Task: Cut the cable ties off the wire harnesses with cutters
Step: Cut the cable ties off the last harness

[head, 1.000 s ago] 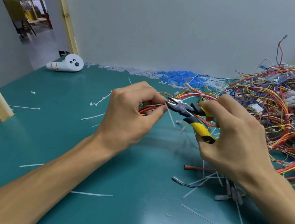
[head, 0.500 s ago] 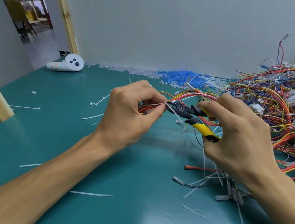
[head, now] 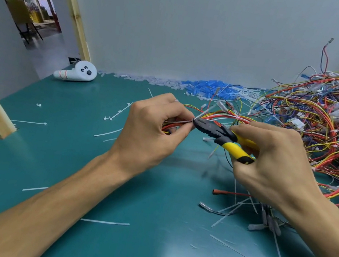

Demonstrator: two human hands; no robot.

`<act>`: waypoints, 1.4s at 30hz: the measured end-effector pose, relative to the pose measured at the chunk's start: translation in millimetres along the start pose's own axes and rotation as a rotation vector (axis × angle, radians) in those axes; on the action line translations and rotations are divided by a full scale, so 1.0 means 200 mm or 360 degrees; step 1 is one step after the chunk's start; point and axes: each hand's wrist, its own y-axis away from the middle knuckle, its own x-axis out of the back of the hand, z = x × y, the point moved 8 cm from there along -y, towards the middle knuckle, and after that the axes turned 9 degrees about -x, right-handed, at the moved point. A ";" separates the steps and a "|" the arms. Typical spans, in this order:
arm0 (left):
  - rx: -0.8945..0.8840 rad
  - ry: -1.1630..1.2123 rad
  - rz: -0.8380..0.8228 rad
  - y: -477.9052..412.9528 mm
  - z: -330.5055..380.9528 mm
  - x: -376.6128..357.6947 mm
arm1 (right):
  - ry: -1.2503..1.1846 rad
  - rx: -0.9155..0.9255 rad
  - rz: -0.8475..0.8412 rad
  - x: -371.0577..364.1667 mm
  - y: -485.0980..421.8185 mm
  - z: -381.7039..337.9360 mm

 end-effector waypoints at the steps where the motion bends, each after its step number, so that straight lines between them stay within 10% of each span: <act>1: -0.0003 0.0005 0.0001 0.00 0.00 0.00 | -0.0042 -0.0037 -0.0029 -0.01 0.00 0.01; 12: -0.0063 -0.0008 0.0095 -0.01 0.02 0.03 | -0.0622 -0.0423 -0.0363 -0.07 0.03 0.01; 24: -0.0116 0.0101 0.0232 -0.02 0.02 0.08 | -0.2077 -0.0908 -0.1615 -0.41 0.16 -0.02; 42: -0.0077 -0.0036 0.0139 0.00 0.00 0.03 | -0.0176 -0.0101 0.0060 -0.02 0.05 -0.04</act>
